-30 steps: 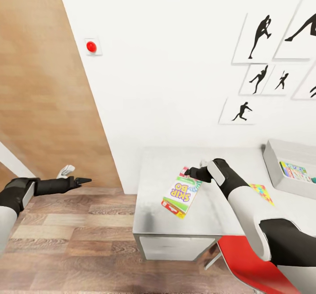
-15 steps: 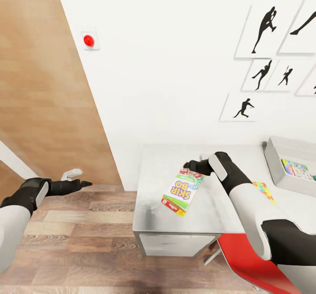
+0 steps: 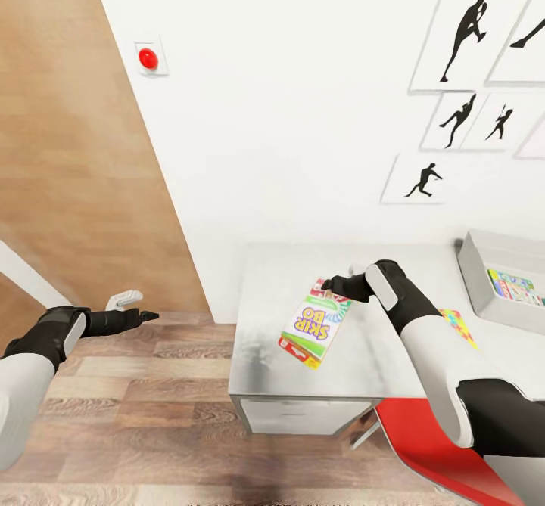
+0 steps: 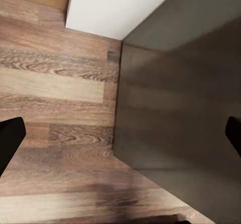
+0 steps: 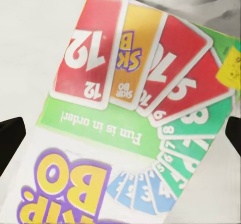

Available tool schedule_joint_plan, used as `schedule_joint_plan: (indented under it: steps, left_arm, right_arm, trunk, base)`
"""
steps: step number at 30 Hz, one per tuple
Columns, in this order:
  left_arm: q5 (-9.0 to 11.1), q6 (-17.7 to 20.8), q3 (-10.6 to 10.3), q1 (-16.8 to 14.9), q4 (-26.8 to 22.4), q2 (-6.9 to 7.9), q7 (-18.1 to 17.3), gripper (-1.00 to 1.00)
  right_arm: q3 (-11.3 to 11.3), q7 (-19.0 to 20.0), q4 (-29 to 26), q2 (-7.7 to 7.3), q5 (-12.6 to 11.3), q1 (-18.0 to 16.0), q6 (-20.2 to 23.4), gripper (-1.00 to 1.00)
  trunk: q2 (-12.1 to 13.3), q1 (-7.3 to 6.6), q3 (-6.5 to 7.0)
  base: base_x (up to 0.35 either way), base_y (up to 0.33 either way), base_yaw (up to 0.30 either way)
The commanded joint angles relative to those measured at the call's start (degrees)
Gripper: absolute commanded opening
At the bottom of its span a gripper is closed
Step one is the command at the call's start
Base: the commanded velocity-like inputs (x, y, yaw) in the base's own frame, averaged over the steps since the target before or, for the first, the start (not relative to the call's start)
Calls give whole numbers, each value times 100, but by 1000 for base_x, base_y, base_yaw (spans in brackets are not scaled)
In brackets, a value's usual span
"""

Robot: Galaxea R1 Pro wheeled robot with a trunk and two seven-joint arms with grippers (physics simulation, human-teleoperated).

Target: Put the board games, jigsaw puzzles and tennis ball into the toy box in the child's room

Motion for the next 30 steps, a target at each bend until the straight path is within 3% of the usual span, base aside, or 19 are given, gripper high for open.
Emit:
schedule_joint_plan:
  steps: [1,15,30]
  left_arm:
    - [-47,40,46,-6,-5,-5,-40,100]
    - [-50,41,43,-5,-5,-5,-42,100]
    - [-51,48,46,-6,-5,-5,-43,100]
  right_arm:
    - [38,-55,-5,-19,-67,-3,14,100]
    - [38,-23,2,-180,-77,7,21,100]
    - [38,-5,2,-196,-77,9,16,100]
  trunk:
    - [-11,3,-20]
    - [-11,3,-149]
    - [-11,3,-288]
  base:
    - [0,0,0]
    - [0,0,0]
    - [0,0,0]
